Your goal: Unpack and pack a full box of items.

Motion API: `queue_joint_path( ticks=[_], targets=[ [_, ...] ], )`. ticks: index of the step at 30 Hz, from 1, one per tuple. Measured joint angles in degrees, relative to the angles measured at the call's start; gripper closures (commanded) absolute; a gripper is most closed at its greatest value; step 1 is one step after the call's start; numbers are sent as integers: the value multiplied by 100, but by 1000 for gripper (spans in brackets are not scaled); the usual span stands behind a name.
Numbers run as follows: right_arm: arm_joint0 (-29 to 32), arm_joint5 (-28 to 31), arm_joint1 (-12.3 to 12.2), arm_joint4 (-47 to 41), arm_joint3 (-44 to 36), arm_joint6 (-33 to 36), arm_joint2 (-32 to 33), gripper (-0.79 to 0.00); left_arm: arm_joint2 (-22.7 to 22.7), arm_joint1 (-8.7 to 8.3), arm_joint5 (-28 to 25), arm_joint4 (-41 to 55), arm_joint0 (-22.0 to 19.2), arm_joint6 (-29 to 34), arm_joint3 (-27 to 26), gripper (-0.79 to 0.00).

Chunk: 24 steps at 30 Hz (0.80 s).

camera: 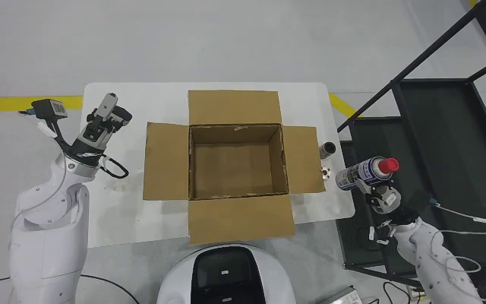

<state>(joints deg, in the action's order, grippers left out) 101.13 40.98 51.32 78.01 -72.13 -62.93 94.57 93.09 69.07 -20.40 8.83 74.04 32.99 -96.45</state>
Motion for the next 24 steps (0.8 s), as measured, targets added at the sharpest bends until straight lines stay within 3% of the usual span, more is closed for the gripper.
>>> queue_joint_path(
  ticks=[14,24],
  targets=[
    [-1336,-659,426,115,2556,-699,-1420,0,0,0,0,0,0,0,0,-785],
    [-2319,-951,792,-126,3955,-988,-2128,0,0,0,0,0,0,0,0,-785]
  ],
)
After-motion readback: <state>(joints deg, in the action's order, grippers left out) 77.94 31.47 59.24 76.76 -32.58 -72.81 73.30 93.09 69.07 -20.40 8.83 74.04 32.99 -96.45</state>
